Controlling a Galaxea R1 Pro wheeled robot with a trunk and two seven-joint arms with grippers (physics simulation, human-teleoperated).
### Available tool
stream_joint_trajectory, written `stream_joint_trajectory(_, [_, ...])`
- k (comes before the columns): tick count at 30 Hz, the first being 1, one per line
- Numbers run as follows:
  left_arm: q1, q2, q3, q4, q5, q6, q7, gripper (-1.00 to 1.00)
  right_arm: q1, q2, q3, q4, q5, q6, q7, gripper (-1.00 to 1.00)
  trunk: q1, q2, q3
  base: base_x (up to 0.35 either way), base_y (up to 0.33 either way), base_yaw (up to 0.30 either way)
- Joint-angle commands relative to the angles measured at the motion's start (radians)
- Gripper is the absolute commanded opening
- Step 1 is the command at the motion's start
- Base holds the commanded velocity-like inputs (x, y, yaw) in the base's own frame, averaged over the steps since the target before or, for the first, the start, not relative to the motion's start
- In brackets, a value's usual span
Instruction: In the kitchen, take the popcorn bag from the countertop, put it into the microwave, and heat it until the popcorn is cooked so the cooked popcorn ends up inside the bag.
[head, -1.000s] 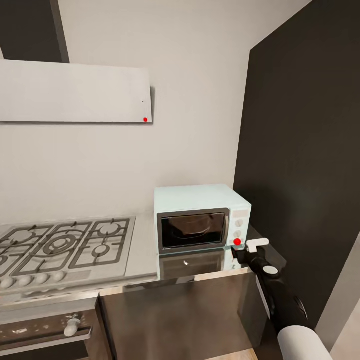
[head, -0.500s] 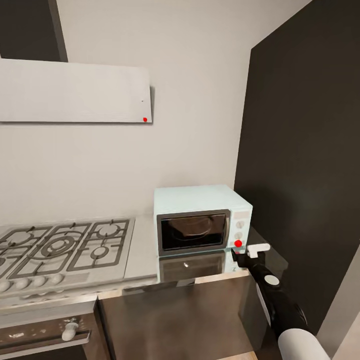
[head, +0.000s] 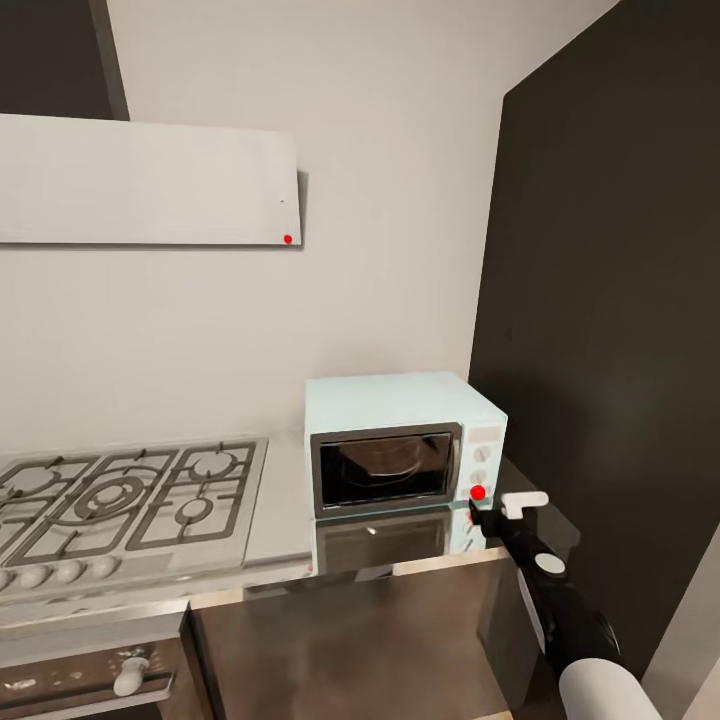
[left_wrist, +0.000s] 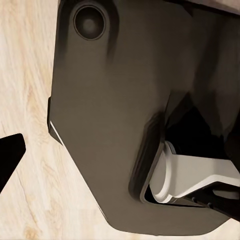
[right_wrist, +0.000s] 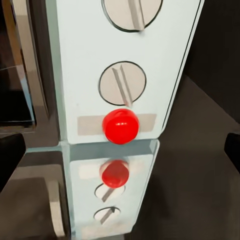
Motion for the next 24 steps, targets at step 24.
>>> stream_joint_trajectory(24, [0.000, 0.000, 0.007, -0.002, -0.001, 0.005, -0.003, 1.00, -0.001, 0.002, -0.073, 0.084, 0.010, -0.008, 0.009, 1.00, 0.000, -0.001, -0.002, 0.054, -0.010, 0.000])
